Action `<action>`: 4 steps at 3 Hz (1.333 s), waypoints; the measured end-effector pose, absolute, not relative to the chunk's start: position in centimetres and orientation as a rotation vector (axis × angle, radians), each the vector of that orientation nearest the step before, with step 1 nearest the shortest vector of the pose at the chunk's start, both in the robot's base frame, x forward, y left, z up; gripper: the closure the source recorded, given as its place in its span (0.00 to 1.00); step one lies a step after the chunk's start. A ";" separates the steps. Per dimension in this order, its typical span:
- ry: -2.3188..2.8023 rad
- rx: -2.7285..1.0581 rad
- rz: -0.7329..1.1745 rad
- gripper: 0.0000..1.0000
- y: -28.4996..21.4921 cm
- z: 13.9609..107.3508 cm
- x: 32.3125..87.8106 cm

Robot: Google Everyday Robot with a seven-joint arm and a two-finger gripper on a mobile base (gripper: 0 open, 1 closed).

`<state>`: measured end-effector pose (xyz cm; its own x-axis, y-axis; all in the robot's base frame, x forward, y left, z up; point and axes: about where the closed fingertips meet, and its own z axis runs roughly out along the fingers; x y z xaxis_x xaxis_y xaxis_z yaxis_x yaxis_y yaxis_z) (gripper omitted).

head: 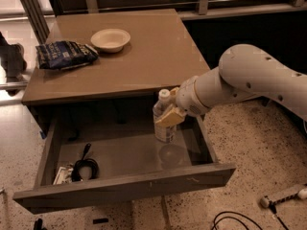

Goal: Pick blue plastic bottle from top drawer and place on counter

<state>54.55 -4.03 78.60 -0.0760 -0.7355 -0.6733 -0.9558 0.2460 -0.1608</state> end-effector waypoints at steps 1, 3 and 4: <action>1.862 -1.501 0.432 1.00 -2.9 87.5 54.9; 1.877 -1.482 0.433 1.00 -3.1 88.0 55.0; 1.917 -1.435 0.434 1.00 -3.1 90.2 57.3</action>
Offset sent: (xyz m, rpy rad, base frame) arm 0.0024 0.0087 0.0705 0.0180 -0.0050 -0.0207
